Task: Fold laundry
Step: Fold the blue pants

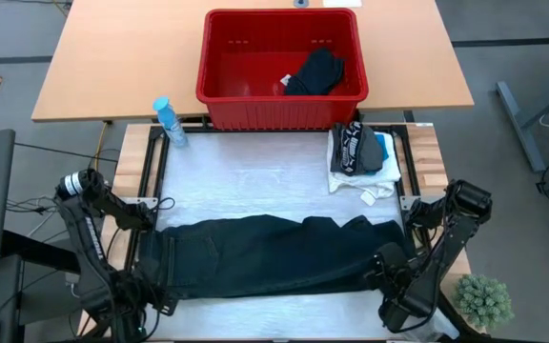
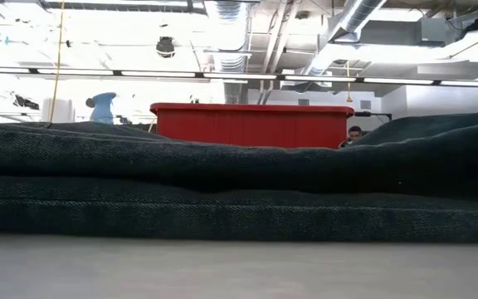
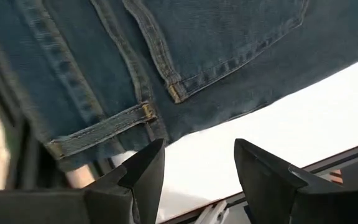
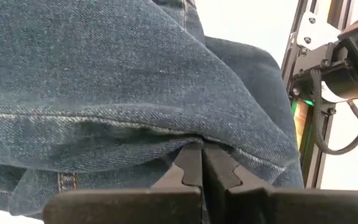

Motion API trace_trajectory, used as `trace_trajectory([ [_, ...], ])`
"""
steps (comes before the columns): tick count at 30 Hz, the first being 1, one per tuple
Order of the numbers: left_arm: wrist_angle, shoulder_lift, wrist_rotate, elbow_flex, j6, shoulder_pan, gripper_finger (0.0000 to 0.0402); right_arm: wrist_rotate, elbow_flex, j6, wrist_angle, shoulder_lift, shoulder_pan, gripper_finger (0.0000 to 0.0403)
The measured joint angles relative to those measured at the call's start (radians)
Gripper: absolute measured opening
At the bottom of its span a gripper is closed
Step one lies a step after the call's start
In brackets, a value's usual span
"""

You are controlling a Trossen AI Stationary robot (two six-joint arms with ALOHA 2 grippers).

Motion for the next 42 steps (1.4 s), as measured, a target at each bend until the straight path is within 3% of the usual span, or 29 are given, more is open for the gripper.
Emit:
trace_trajectory([
  [7,0.198,0.0,-0.005,-0.146,0.0,0.0,0.0183,0.004,0.0,-0.004,0.0,0.0,0.011,0.0018],
  [12,0.379,-0.01,0.01,-0.25,0.089,0.024,0.0183,-0.037,0.0,-0.048,0.0,0.0,0.01,0.0018],
  [17,0.403,0.006,0.029,-0.271,0.172,0.065,0.0183,-0.068,0.0,-0.142,0.0,0.0,0.016,0.0027],
  [26,0.441,0.0,-0.09,-0.266,0.195,0.071,0.0183,-0.068,0.0,-0.535,0.126,0.0,0.089,0.0041],
  [33,0.444,-0.001,-0.096,-0.259,0.206,0.071,0.0183,-0.074,0.009,-0.793,0.224,0.0,0.155,0.0044],
  [38,0.439,0.0,-0.099,-0.27,0.203,0.079,0.0183,-0.047,0.069,-0.929,0.239,-0.001,0.152,0.0045],
  [42,0.439,-0.005,-0.168,-0.262,0.206,0.084,0.0183,-0.043,0.153,-1.027,0.251,-0.009,0.136,0.0045],
])
